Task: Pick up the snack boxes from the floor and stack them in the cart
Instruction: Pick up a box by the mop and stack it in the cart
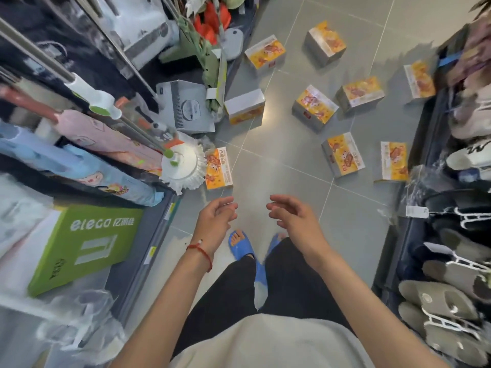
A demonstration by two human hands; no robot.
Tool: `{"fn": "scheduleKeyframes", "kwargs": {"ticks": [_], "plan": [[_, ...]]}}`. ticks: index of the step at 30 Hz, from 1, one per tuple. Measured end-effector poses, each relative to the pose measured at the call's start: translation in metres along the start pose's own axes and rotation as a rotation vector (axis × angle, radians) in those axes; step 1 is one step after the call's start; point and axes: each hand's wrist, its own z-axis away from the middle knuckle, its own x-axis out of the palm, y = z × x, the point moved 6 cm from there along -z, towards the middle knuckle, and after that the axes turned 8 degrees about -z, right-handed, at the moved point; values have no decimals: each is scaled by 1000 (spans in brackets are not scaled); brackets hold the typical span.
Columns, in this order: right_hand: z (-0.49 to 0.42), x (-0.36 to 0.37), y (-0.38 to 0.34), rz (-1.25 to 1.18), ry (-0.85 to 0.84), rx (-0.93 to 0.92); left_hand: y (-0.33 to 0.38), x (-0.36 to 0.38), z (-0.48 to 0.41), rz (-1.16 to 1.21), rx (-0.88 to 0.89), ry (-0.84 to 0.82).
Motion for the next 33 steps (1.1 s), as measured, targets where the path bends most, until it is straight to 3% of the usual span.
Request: {"fn": "scheduleKeyframes", "kwargs": {"ticks": [15,21,33], "plan": [[-224,34,-66,330,-196,85,52,20,-186,385,-277,188],[-327,67,-28,475,-224,119,0,14,-275,436,-383,274],[-508,114,108,726,-213,118,-145,23,-443,396,-558,274]]}}
